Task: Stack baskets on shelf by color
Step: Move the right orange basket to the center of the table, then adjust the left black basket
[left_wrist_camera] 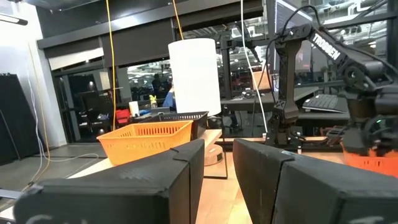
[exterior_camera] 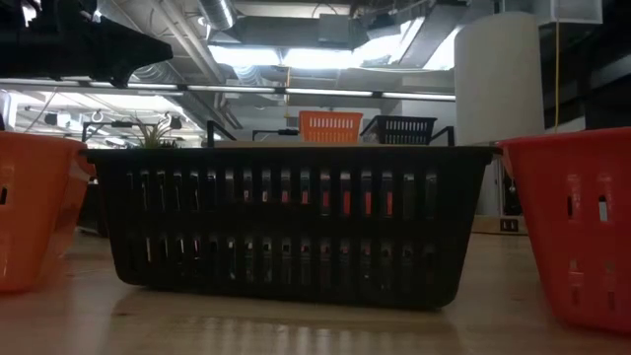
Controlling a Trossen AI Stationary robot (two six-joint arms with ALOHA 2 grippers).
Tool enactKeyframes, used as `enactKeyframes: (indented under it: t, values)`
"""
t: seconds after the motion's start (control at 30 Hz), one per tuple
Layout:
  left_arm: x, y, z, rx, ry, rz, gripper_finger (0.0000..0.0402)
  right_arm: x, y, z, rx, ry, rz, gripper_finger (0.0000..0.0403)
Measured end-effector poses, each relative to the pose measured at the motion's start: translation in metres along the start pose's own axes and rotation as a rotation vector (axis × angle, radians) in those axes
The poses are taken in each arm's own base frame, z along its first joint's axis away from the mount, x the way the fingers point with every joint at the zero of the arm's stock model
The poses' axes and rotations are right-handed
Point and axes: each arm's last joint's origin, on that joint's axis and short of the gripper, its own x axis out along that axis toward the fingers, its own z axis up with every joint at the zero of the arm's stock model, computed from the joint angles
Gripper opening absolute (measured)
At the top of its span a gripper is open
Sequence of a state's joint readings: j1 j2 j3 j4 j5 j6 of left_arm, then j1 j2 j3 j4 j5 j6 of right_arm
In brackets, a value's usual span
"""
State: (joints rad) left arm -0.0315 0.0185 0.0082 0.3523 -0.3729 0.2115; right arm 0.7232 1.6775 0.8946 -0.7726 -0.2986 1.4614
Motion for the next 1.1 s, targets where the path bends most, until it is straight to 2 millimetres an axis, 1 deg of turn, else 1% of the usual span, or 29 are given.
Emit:
enactKeyframes:
  t: [0.07, 0.2, 0.37, 0.53, 0.63, 0.77, 0.83, 0.93, 1.1]
  values:
    - [0.0, 0.0, 0.0, 0.0, 0.0, 0.0, 0.008, 0.003, -0.008, 0.008, 0.033, -0.037, -0.026, 0.0115]
    - [0.0, 0.0, 0.0, 0.0, 0.0, 0.0, 0.008, 0.002, -0.017, 0.027, 0.063, -0.115, -0.052, 0.0115]
    - [0.0, 0.0, 0.0, 0.001, 0.0, 0.0, 0.008, -0.008, -0.026, 0.058, 0.051, -0.268, -0.089, 0.0115]
    - [0.0, 0.0, 0.0, 0.001, 0.001, 0.0, 0.008, -0.019, -0.043, 0.094, 0.052, -0.446, -0.184, 0.0115]
    - [0.0, 0.0, 0.0, 0.001, 0.001, 0.001, 0.008, -0.027, -0.054, 0.116, 0.096, -0.568, -0.236, 0.0115]
    - [0.0, 0.0, 0.0, 0.001, 0.001, 0.001, 0.008, -0.039, -0.062, 0.134, 0.095, -0.592, -0.275, 0.0115]
    - [0.0, 0.0, 0.0, 0.001, 0.001, 0.001, 0.008, -0.047, -0.059, 0.138, 0.061, -0.596, -0.285, 0.0115]
    - [0.0, 0.0, 0.0, 0.002, 0.001, 0.001, 0.008, -0.075, -0.043, 0.143, 0.012, -0.672, -0.241, 0.0115]
    - [0.0, 0.0, 0.0, 0.001, 0.0, 0.001, 0.008, -0.111, -0.02, 0.135, -0.094, -0.734, -0.249, 0.0115]
